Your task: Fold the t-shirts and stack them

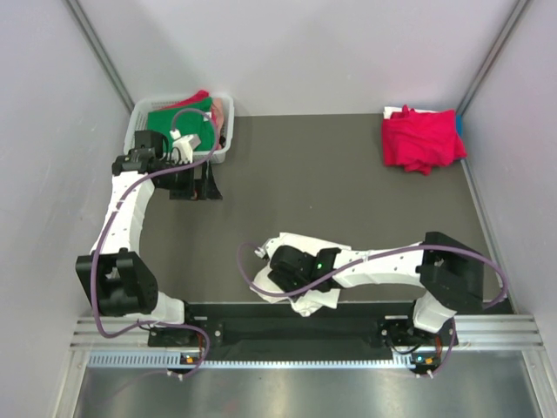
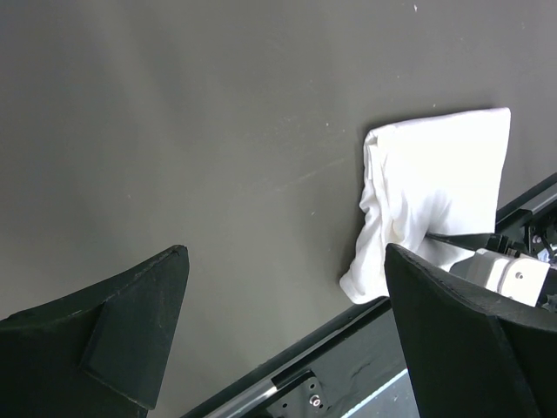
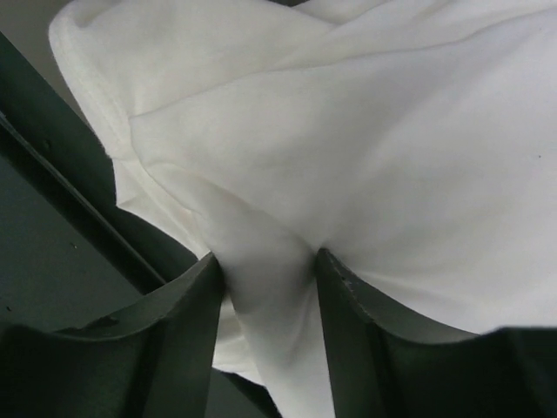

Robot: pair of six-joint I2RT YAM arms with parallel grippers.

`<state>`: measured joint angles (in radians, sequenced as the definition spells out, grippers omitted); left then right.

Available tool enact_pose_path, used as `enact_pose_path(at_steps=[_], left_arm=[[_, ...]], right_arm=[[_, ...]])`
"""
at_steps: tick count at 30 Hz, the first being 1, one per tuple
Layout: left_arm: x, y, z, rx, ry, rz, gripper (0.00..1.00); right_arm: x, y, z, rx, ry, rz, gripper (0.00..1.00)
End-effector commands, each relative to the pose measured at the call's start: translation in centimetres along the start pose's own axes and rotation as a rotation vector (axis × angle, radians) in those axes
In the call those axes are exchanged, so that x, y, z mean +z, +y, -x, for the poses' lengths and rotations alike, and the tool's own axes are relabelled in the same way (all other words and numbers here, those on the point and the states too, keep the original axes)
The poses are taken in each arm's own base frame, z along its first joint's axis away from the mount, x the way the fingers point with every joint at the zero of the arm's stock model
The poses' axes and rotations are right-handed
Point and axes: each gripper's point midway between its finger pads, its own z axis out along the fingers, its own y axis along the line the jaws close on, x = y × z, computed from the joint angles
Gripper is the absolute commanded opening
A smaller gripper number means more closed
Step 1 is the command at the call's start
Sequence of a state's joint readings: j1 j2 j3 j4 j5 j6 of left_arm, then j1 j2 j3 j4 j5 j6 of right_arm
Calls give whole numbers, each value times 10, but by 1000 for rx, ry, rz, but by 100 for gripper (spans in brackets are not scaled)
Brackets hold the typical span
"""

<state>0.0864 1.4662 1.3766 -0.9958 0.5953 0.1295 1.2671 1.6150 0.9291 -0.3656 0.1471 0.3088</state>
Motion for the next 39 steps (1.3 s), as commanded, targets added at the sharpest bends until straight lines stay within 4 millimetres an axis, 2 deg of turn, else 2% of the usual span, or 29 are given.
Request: enact_pose_path(at_steps=[1,3,4,5,6,7,8,10,11,12,13,17,21,24,27,31,34,39], left_arm=[[-16,-14,15,54,-64,-25,98],[-15,-13,15,52,-61,-24,98],[-14,-12,14,53,-60,-26,98],[-13,-12,13,49,-57,-29,98],[-13,-13,12,47,-54,-31,98],[-12,-11,11,45,-51,-29,98],[-10,-11,9,44,-43,-33,98],[-9,-10,7,46,-42,-31,98],[-9,-10,7,46,-42,-30,98],[-8,-10,7,44,-40,-29,98],[-8,-9,7,46,-40,-29,98],[-8,-11,11,48,-46,-39,98],[-9,-11,14,54,-47,-38,98],[-11,-9,15,56,-50,-26,98],[-12,-11,17,60,-51,-29,98],[-16,-14,22,68,-64,-32,98],[-20,-16,26,73,-73,-28,98],[-21,-14,27,83,-75,-23,98]], right_arm=[[2,1,0,4,-12,-16,32],[-4,-3,8,-6,-33,-35,19],[-6,-5,12,-8,-42,-45,9],[-13,-7,23,-21,-74,-64,5],[-18,-11,25,-30,-76,-80,1],[-22,-17,31,-33,-85,-103,0],[-32,-20,47,-44,-127,-118,0],[-44,-30,58,-35,-144,-138,3],[-57,-31,73,-33,-185,-134,3],[-63,-34,77,-35,-190,-141,3],[-72,-35,89,-28,-219,-139,4],[-96,-39,106,-24,-274,-143,7],[-95,-36,100,-3,-261,-130,2],[-89,-33,91,17,-251,-102,3],[-74,-25,76,29,-205,-61,19],[-44,-21,47,49,-119,-46,15],[-36,-17,43,60,-109,-29,15],[-36,-11,50,69,-129,2,17]])
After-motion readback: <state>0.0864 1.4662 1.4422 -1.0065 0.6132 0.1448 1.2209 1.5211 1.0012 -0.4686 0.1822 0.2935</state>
